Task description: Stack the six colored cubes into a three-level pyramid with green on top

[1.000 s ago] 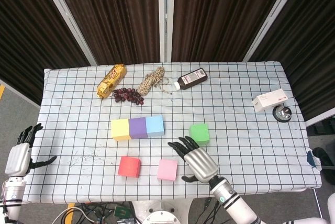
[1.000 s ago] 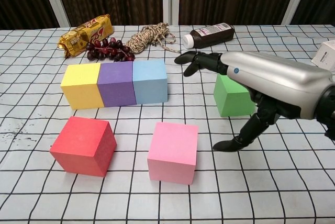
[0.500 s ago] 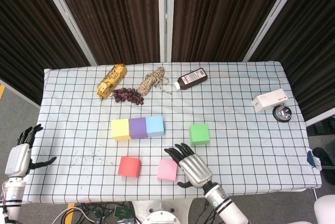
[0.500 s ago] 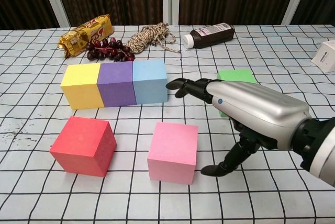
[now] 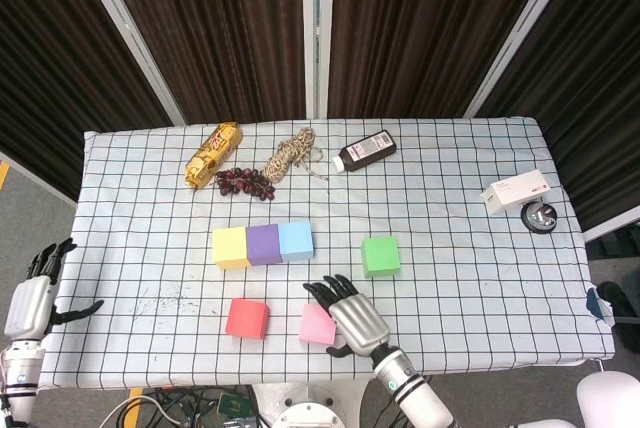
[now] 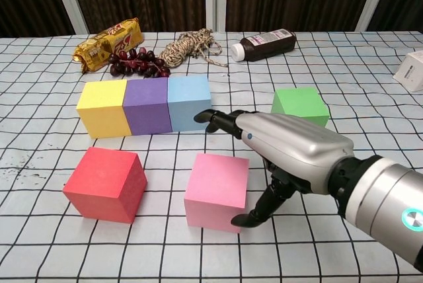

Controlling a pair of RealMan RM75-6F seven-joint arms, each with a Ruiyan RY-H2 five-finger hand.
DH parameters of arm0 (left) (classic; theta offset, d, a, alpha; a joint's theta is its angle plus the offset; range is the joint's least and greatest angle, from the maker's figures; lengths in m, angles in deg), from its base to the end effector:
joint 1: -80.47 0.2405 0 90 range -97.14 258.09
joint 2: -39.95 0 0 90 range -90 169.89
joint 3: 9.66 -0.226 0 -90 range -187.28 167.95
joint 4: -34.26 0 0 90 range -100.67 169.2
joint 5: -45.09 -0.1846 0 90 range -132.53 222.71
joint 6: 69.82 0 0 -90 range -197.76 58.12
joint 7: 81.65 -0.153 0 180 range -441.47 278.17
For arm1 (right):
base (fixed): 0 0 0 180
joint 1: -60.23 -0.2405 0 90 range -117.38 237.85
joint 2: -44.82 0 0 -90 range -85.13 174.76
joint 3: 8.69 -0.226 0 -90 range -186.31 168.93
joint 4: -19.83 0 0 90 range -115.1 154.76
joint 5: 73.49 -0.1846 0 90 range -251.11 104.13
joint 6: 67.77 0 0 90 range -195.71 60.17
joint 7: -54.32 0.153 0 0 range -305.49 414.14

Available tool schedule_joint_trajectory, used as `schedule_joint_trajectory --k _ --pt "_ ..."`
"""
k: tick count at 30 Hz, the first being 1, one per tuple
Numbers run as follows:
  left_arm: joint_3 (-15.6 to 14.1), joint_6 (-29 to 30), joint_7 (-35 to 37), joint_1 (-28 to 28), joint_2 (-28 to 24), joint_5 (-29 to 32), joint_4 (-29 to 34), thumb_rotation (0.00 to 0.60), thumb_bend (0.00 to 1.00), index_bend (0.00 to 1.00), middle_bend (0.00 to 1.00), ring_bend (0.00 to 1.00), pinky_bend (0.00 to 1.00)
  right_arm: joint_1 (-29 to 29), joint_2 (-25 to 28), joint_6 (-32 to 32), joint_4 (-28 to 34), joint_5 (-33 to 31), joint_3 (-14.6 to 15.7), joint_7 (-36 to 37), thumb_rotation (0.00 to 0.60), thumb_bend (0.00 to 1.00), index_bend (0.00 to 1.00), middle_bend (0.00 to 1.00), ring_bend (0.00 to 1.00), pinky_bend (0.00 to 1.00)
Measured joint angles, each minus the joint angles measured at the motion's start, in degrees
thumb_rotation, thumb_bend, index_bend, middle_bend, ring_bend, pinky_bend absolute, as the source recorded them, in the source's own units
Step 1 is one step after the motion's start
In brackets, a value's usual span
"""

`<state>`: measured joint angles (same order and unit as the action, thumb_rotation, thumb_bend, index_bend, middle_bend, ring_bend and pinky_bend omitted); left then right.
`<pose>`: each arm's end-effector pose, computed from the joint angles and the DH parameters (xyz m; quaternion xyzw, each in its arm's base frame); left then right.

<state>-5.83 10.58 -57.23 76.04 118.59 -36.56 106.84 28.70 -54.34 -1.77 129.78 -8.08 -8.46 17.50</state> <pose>-0.3264 0.1876 0.1216 -0.4885 -0.5176 -0.4512 0.5384 -0.0651 -0.1879 -0.0399 0.7511 -0.4557 0.3845 0.2834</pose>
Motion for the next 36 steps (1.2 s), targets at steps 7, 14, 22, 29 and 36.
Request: schedule_joint_trajectory --k 7,14,22,29,36 --pt "0.01 0.06 0.27 -0.06 0.07 -0.19 -0.27 0.600 0.00 0.03 0.14 0.00 0.02 0.23 -1.27 0.62 -1.17 -0.71 0.09 -1.66 0.600 0.06 0.00 0.37 0.03 0.00" --pt "-0.07 -0.12 0.27 -0.11 0.19 -0.20 -0.39 0.600 0.00 0.03 0.14 0.00 0.02 0.51 -1.74 1.86 -1.36 -0.52 -0.57 -2.28 0.600 0.11 0.00 0.50 0.09 0.00" --pt "0.02 -0.07 -0.06 -0.23 0.00 -0.27 0.16 0.600 0.00 0.03 0.14 0.00 0.02 0.50 3.48 1.78 2.33 1.51 -2.78 1.65 0.600 0.14 0.00 0.52 0.10 0.00" --pt "0.05 -0.17 -0.12 -0.35 -0.41 -0.31 0.99 0.600 0.00 0.03 0.14 0.00 0.02 -2.75 12.04 -2.91 5.09 2.44 -7.86 5.20 0.600 0.14 0.00 0.51 0.10 0.00" --pt "0.00 0.22 0.40 -0.28 -0.96 -0.66 1.54 0.600 0.00 0.03 0.14 0.00 0.02 -11.03 18.86 -13.96 3.60 -0.30 -15.78 9.88 0.600 0.14 0.00 0.51 0.10 0.00"
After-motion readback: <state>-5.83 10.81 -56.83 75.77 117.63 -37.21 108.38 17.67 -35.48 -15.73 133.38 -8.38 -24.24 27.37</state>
